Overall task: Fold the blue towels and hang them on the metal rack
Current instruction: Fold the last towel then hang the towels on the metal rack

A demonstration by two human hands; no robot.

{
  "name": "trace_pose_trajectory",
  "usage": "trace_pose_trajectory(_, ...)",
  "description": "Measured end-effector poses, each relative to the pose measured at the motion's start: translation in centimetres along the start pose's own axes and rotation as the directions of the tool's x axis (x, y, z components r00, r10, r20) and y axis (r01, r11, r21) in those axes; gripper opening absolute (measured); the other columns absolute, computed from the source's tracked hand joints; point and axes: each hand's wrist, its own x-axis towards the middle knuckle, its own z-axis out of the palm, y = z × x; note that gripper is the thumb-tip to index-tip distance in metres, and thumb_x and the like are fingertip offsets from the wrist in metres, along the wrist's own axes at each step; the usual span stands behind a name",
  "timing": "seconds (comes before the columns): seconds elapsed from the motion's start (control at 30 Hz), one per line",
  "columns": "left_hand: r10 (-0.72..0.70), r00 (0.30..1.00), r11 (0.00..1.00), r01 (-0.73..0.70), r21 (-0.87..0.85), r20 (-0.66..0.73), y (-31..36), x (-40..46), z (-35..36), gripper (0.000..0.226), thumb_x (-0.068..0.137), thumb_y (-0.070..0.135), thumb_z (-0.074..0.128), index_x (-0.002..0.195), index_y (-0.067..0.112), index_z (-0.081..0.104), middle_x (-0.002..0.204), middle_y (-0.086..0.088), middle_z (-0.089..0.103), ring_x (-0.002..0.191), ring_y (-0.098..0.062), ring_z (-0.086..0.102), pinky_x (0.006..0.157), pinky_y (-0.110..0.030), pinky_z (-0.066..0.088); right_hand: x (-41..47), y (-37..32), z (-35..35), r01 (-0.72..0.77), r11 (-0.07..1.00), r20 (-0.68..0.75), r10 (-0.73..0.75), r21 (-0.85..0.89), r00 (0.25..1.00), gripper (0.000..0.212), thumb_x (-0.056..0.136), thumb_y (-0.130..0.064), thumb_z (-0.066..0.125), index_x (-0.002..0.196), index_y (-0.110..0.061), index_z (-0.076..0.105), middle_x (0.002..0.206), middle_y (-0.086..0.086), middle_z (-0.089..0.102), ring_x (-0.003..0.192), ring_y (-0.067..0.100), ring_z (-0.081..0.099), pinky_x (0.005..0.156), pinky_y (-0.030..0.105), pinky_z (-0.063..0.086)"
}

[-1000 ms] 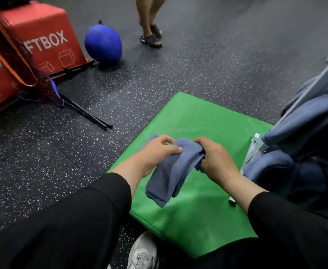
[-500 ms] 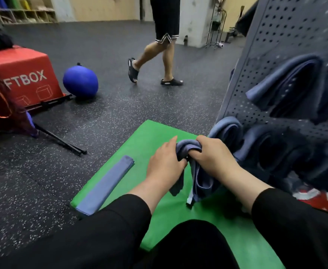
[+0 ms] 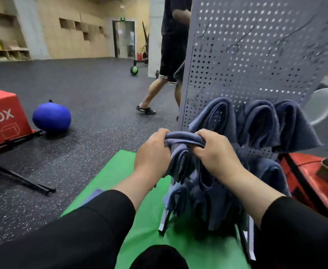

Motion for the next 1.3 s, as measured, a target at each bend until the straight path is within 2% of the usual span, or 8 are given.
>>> trace_pose_trajectory(0.1, 0.038, 0.999, 0.997, -0.038, -0.070, -0.002, 1.6, 2.0, -0.9, 0.038, 0.093, 0.008, 0.050, 0.123, 0.031, 0.055, 0.118, -0.002, 0.066, 0.101, -0.032, 0.059, 0.082, -0.040, 0.047, 0.8, -0.2, -2.4, -0.030, 0.990, -0.138, 0.050, 0.137, 0.989, 0.007, 0.090, -0.020, 0.062, 0.095, -0.023, 0.066, 0.071, -0.008, 0.064, 0.064, 0.007, 0.057, 0.055, 0.019, 0.038)
trace_pose_trajectory(0.17, 0.054, 0.999, 0.980, -0.054, -0.191, -0.008, 2.7, 3.2, -1.5, 0.042, 0.089, 0.004, 0.050, 0.119, 0.033, 0.054, 0.112, 0.001, 0.068, 0.099, -0.027, 0.060, 0.081, -0.036, 0.046, 1.8, -0.3, -3.3, -0.046, 0.974, -0.204, 0.092, 0.220, 0.975, 0.010, 0.091, -0.018, 0.060, 0.092, -0.025, 0.067, 0.065, -0.011, 0.062, 0.060, 0.002, 0.054, 0.051, 0.016, 0.036)
trace_pose_trajectory(0.3, 0.075, 0.993, 0.932, -0.101, -0.347, -0.088, 5.3, 6.5, -2.9, 0.032, 0.089, 0.005, 0.056, 0.106, 0.031, 0.064, 0.093, 0.010, 0.069, 0.089, -0.017, 0.062, 0.076, -0.030, 0.049, 4.1, -0.6, -4.1, -0.078, 0.919, -0.311, 0.210, 0.387, 0.927, 0.013, 0.094, -0.019, 0.057, 0.092, -0.025, 0.068, 0.066, -0.010, 0.061, 0.059, 0.005, 0.049, 0.058, 0.025, 0.037)
trace_pose_trajectory(0.47, 0.171, 0.984, 0.957, -0.179, -0.227, -0.052, 7.5, 10.3, -3.6, 0.038, 0.097, 0.020, 0.051, 0.128, 0.036, 0.064, 0.108, 0.009, 0.072, 0.099, -0.017, 0.064, 0.085, -0.034, 0.054, 7.4, -0.9, -5.5, -0.105, 0.887, -0.411, 0.310, 0.449, 0.857, 0.011, 0.094, -0.020, 0.057, 0.098, -0.022, 0.067, 0.082, -0.007, 0.066, 0.078, 0.020, 0.061, 0.071, 0.040, 0.052)
trace_pose_trajectory(0.63, 0.155, 0.987, 0.960, -0.160, -0.231, -0.038, 8.1, 13.5, -3.0, 0.044, 0.098, 0.017, 0.051, 0.139, 0.032, 0.060, 0.121, 0.006, 0.070, 0.106, -0.016, 0.062, 0.091, -0.034, 0.054, 10.8, -0.4, -6.6, -0.132, 0.896, -0.435, 0.329, 0.423, 0.838, 0.015, 0.094, -0.018, 0.055, 0.101, -0.019, 0.068, 0.087, -0.004, 0.068, 0.082, 0.022, 0.062, 0.075, 0.041, 0.054)
trace_pose_trajectory(0.8, 0.121, 0.988, 0.967, -0.138, -0.214, -0.092, 8.1, 16.1, -1.5, 0.029, 0.095, 0.015, 0.052, 0.117, 0.027, 0.067, 0.101, 0.002, 0.071, 0.093, -0.023, 0.063, 0.082, -0.042, 0.056, 13.3, 0.5, -5.9, -0.183, 0.909, -0.417, 0.341, 0.374, 0.842, 0.024, 0.094, -0.012, 0.053, 0.113, -0.017, 0.067, 0.102, 0.002, 0.069, 0.093, 0.023, 0.062, 0.082, 0.034, 0.051)
trace_pose_trajectory(1.17, 0.138, 0.989, 0.990, -0.139, -0.012, -0.060, 5.2, 18.6, 2.2, 0.044, 0.093, 0.015, 0.051, 0.127, 0.034, 0.070, 0.113, -0.003, 0.075, 0.103, -0.027, 0.065, 0.083, -0.038, 0.055, 15.8, 0.8, -2.9, -0.243, 0.918, -0.291, 0.337, 0.314, 0.896, 0.019, 0.094, -0.005, 0.047, 0.104, -0.015, 0.060, 0.097, 0.003, 0.062, 0.084, 0.023, 0.056, 0.067, 0.031, 0.041)
trace_pose_trajectory(1.3, 0.140, 0.990, 0.990, -0.140, 0.028, -0.018, 3.6, 17.6, 3.1, 0.041, 0.093, 0.019, 0.053, 0.125, 0.038, 0.071, 0.104, -0.007, 0.076, 0.094, -0.030, 0.064, 0.073, -0.035, 0.047, 15.1, 0.9, -0.6, -0.261, 0.907, -0.235, 0.346, 0.330, 0.908, 0.015, 0.090, -0.002, 0.045, 0.095, -0.010, 0.056, 0.087, 0.004, 0.059, 0.072, 0.023, 0.050, 0.058, 0.031, 0.035)
